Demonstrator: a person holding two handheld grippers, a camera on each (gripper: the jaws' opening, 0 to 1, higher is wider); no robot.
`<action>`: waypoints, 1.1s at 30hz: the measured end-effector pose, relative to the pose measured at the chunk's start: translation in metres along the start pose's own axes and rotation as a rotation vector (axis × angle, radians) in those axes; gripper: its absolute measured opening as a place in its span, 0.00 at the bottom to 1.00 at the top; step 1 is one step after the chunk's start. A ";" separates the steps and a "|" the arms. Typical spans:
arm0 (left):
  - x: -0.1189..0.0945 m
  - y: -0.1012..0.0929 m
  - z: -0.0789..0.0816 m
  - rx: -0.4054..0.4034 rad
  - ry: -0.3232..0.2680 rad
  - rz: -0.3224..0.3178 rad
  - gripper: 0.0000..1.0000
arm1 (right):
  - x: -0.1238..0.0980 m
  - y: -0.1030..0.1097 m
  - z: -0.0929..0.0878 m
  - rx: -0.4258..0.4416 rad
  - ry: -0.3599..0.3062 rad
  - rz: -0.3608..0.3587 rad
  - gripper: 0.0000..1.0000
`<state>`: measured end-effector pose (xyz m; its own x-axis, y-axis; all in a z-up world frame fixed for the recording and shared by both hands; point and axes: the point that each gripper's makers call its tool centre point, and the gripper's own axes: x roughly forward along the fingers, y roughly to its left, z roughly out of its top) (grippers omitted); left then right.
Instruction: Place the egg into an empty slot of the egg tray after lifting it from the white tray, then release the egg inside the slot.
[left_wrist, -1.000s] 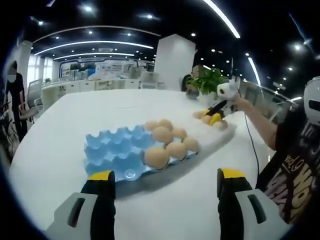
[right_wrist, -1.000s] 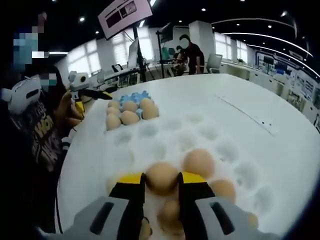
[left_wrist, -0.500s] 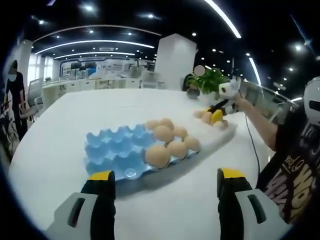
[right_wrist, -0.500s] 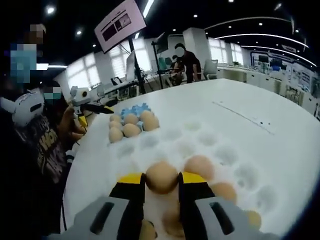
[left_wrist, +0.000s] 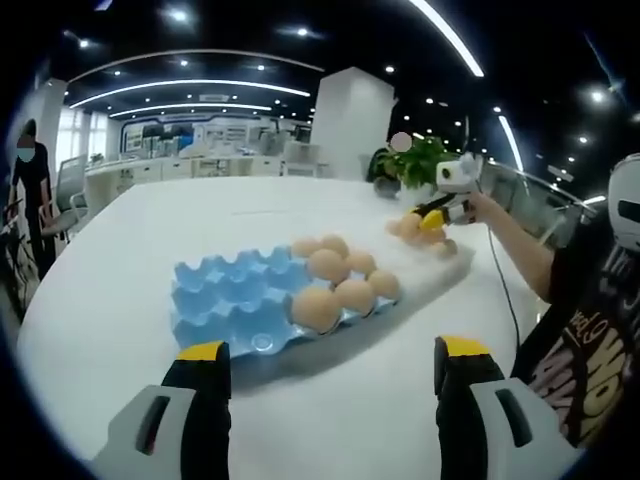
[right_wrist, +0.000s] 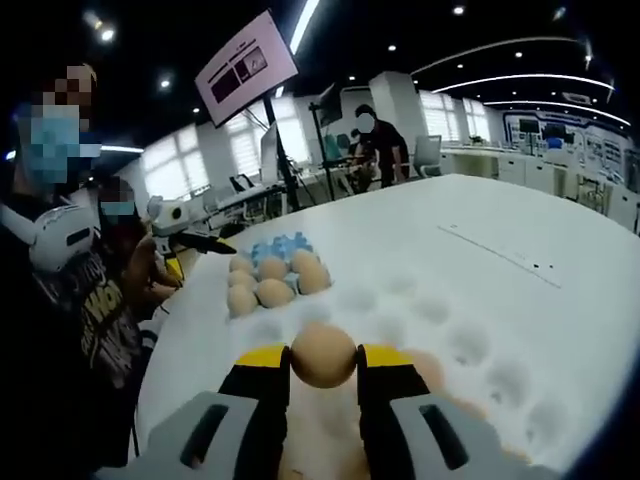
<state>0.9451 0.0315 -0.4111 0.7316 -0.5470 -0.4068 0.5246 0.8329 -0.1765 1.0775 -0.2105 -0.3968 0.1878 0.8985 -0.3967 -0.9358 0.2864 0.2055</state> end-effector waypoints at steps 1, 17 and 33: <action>-0.001 0.000 0.000 -0.001 -0.001 0.001 0.85 | 0.001 0.001 0.000 -0.002 0.001 0.001 0.27; -0.005 0.000 -0.001 -0.003 -0.004 0.007 0.85 | 0.025 0.017 0.014 -0.036 -0.016 0.055 0.27; -0.007 0.000 -0.002 -0.006 -0.009 0.006 0.85 | 0.057 0.043 0.035 -0.096 -0.035 0.135 0.27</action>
<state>0.9395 0.0351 -0.4098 0.7387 -0.5424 -0.4002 0.5175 0.8367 -0.1790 1.0583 -0.1352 -0.3788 0.0668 0.9383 -0.3394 -0.9772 0.1302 0.1678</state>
